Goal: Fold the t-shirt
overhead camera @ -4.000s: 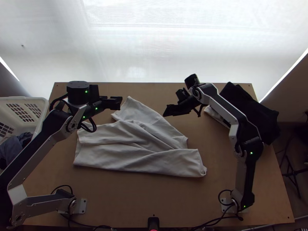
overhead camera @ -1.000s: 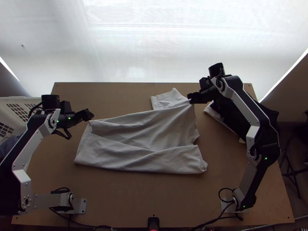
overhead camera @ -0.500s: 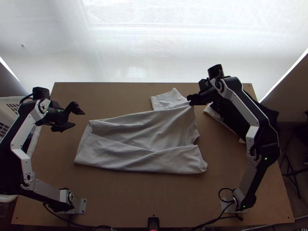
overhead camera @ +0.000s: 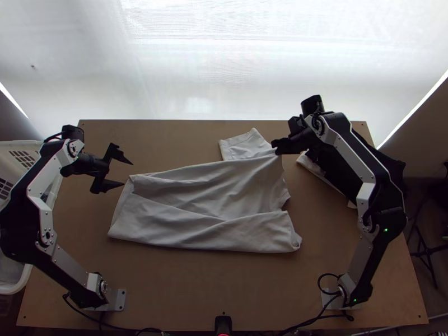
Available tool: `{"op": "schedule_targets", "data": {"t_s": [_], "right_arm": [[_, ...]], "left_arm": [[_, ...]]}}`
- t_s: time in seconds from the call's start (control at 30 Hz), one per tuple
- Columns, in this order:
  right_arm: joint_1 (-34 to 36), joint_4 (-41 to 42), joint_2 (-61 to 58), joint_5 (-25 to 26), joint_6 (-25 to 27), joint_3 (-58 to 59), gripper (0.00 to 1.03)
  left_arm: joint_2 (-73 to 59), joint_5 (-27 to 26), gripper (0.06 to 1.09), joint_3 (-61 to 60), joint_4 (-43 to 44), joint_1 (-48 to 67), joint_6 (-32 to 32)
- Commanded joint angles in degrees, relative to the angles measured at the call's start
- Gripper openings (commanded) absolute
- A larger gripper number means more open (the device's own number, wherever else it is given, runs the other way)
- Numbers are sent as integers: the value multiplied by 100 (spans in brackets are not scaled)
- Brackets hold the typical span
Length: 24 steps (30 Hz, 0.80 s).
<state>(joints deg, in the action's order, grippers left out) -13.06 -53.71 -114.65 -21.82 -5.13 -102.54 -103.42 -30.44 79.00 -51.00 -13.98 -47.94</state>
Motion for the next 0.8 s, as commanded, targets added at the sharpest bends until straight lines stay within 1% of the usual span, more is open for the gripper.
{"op": "schedule_targets", "data": {"t_s": [0.0,0.27,0.5,0.77], "right_arm": [[67,1,-5,29,12,6,3],[84,1,-22,55,20,-11,3],[-12,1,-75,91,20,-64,3],[23,-8,-57,108,29,-38,3]], "left_arm": [[-240,-68,104,63,-287,-35,-215],[-302,-24,103,45,-700,-342,180],[-320,-33,103,-60,-683,-246,303],[-768,-41,103,1,-569,-140,303]]}}
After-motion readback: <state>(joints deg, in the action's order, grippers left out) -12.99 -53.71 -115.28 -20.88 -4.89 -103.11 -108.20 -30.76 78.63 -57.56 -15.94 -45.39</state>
